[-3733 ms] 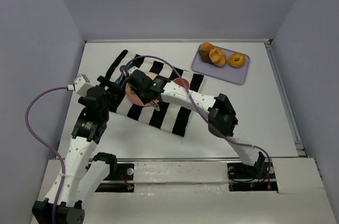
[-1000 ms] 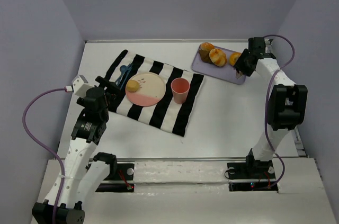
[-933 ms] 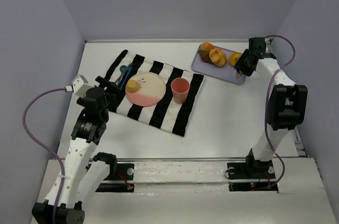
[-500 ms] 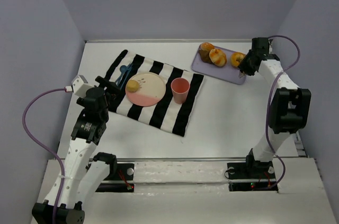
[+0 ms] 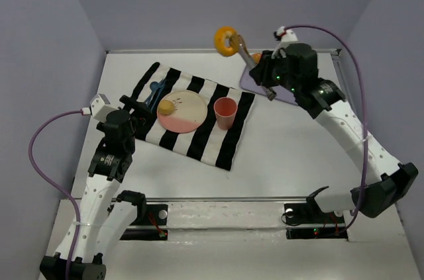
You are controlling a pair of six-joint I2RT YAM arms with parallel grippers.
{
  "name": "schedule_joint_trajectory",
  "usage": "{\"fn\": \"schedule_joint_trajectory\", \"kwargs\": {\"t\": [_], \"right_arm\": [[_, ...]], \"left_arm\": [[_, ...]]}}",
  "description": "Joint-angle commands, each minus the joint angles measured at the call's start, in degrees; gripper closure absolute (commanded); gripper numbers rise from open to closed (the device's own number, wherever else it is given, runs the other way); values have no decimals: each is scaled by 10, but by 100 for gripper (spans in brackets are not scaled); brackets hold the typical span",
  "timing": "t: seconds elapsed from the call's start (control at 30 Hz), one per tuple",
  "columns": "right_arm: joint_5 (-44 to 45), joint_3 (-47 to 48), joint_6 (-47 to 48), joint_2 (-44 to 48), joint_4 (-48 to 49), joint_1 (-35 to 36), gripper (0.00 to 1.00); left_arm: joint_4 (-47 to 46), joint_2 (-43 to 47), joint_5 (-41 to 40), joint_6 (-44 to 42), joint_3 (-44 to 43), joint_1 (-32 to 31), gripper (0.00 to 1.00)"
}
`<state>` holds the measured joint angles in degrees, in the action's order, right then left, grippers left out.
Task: Place the bread
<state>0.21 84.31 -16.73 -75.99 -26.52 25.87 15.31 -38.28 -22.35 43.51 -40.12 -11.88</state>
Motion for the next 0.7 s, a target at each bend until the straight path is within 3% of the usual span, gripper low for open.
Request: {"fn": "schedule_joint_trajectory", "kwargs": {"t": [0.0,0.1,0.4,0.53,0.67], "right_arm": [[84,47,100,-66,-5,137,87],[95,100,118,-161,-33,227,87],[141,168,88,-303,-77,281,86],[161,138,70,-311,-85,292,85],[158,94,50,-288,-85,299,79]], "left_arm": [[-6,13,-1,11,-26,2,1],[-6,15,15,11,-25,2,1],[10,31,23,20,-21,2,1],[9,39,18,23,-17,2,1],[9,40,18,24,-15,2,1]]}}
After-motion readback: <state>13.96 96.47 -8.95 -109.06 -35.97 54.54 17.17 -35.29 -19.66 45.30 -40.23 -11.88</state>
